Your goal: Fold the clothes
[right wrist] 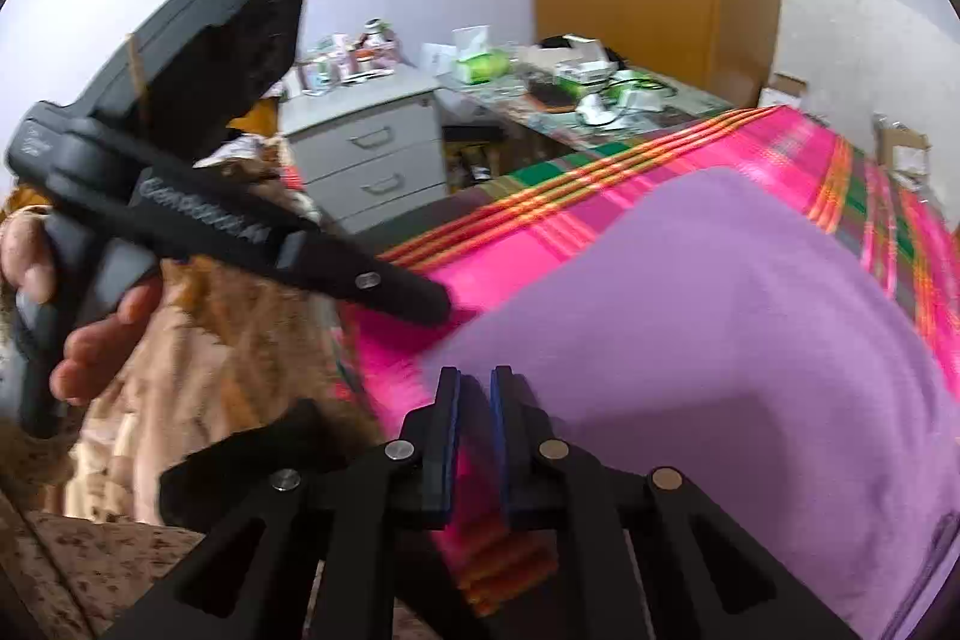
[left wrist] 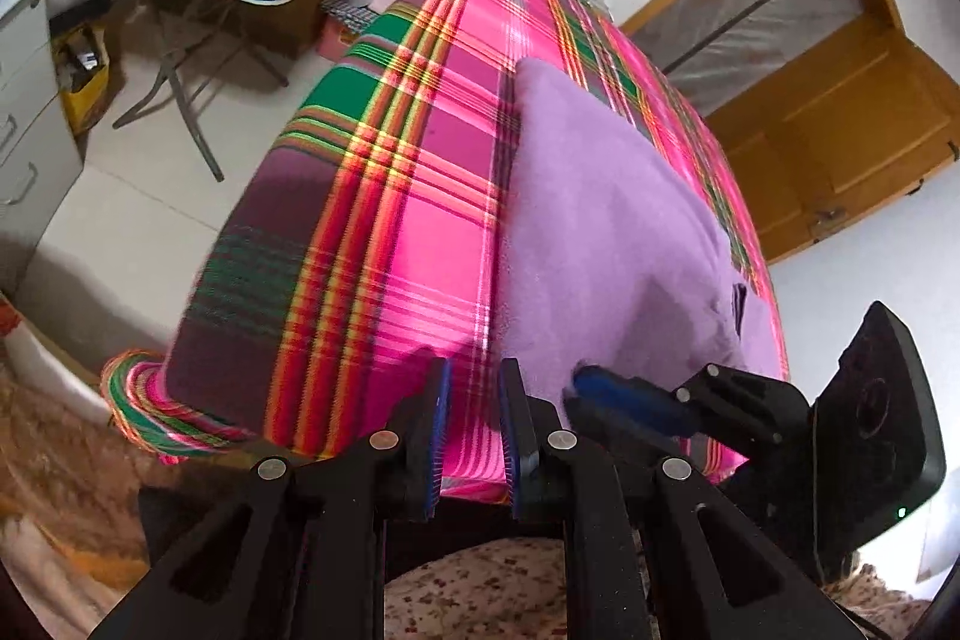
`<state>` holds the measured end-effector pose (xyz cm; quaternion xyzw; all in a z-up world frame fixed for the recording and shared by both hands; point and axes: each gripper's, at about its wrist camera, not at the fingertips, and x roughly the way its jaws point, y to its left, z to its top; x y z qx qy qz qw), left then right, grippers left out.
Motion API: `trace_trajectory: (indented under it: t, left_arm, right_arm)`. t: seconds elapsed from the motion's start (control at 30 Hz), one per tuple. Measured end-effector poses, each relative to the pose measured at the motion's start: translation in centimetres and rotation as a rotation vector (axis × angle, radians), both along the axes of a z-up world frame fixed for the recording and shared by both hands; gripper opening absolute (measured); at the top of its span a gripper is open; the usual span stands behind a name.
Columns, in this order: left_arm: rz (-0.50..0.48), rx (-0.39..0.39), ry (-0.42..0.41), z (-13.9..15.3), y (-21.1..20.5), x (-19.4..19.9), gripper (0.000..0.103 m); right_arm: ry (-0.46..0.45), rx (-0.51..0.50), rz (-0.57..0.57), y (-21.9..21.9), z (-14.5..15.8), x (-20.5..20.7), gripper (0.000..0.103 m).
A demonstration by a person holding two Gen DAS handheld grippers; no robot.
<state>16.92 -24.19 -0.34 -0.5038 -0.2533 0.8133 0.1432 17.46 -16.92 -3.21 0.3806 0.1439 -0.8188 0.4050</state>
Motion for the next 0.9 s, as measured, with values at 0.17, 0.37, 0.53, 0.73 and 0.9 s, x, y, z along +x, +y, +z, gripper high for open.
trace_trajectory:
  t: [0.17,0.37,0.53,0.73,0.9]
  left_arm:
    - [0.007,0.002,0.002,0.2,-0.3,-0.1,0.016]
    - [0.012,0.01,0.018,0.7,-0.5,-1.0,0.023]
    - [0.007,0.015,0.03,1.2,-0.7,-2.7,0.024]
    - [-0.036,0.005,0.026,1.3,0.3,-5.9,0.024]
    - [-0.089,-0.008,0.066,2.3,1.6,-8.1,0.025]
  right_arm:
    - [0.052,0.018,-0.019,0.1,0.6,0.5,0.013]
    - [0.051,0.021,-0.046,-0.1,0.5,-0.1,0.045]
    - [0.062,0.077,-0.082,-1.5,-0.1,-0.6,0.046]
    - [0.129,0.145,-0.101,-2.6,-0.5,-0.3,0.044]
    - [0.115,0.125,-0.118,-2.0,-0.5,-0.7,0.037]
